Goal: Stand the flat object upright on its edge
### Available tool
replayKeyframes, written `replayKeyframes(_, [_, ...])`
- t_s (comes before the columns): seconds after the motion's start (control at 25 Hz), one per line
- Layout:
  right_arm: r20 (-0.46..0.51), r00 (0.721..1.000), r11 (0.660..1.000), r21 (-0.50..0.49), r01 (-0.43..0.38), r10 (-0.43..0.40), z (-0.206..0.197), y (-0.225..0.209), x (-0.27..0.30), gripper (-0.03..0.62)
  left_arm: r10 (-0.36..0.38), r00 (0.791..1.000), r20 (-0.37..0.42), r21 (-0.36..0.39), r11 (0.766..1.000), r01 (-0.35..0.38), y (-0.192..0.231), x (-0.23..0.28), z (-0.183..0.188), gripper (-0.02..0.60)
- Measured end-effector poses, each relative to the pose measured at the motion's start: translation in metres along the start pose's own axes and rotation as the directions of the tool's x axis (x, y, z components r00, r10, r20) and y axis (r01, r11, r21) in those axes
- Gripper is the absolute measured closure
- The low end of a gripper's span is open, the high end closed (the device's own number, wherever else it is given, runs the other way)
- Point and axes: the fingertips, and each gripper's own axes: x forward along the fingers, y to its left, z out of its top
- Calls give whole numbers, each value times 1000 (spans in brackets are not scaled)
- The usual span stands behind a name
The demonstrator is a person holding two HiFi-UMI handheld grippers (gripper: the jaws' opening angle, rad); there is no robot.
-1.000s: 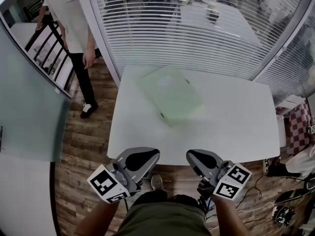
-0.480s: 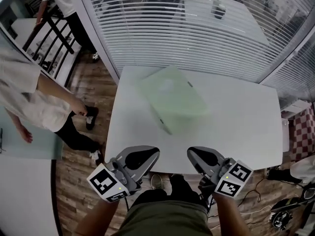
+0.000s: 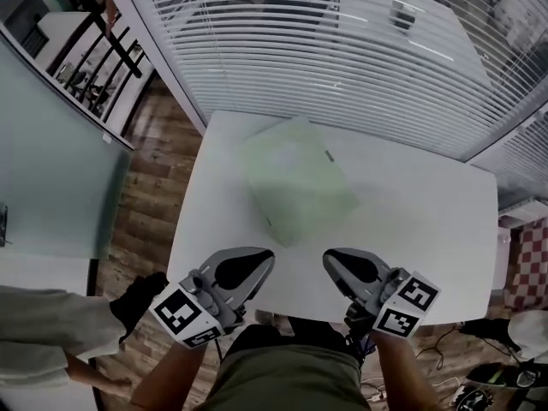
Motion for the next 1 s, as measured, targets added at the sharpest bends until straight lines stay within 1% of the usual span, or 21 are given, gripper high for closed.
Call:
replayKeyframes(0.28, [-34,998,999,-8,-49,49,15,-33,-3,583,81,997,-17,-5,997,-81,8,30,-11,581])
replayKeyframes(0.4, [-54,997,999,-13,-53,52,19,-52,-3,583,117,993,-24,-13,993,-117,14,42,-17,581])
replayKeyframes(0.72, [-109,994,999,-41,-29,24,20,-104,7,583,196,978,-73,-40,979,-199,38,63,-48,581])
replayKeyframes(1.0, [-161,987,997,-83,1,-14,15,-137,23,582,259,962,-86,-82,961,-266,69,67,-68,581])
